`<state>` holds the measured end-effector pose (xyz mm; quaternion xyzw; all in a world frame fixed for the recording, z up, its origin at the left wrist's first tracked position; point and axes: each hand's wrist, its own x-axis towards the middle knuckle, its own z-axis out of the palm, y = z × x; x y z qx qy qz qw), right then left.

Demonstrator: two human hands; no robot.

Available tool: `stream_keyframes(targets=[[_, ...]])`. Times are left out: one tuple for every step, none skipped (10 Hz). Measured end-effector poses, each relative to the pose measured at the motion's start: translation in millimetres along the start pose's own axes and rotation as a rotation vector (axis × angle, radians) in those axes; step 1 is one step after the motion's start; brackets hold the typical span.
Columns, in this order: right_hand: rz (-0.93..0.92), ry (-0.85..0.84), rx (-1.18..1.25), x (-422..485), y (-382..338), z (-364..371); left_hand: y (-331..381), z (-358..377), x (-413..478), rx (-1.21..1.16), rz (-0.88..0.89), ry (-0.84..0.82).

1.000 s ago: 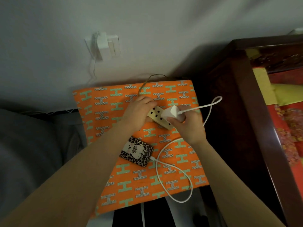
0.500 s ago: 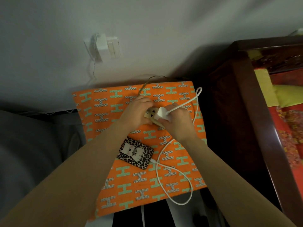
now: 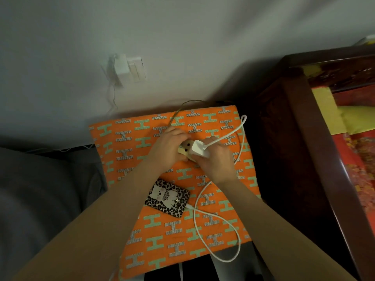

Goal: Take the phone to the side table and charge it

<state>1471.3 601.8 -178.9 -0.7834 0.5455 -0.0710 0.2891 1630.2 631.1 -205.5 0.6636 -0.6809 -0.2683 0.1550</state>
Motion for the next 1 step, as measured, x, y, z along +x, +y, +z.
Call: stream_keyframes(targets=[[0.042, -0.079, -0.041, -8.3, -7.4, -16.8, 14.6, -14.1, -11.9, 0.032, -0.036, -0.086]])
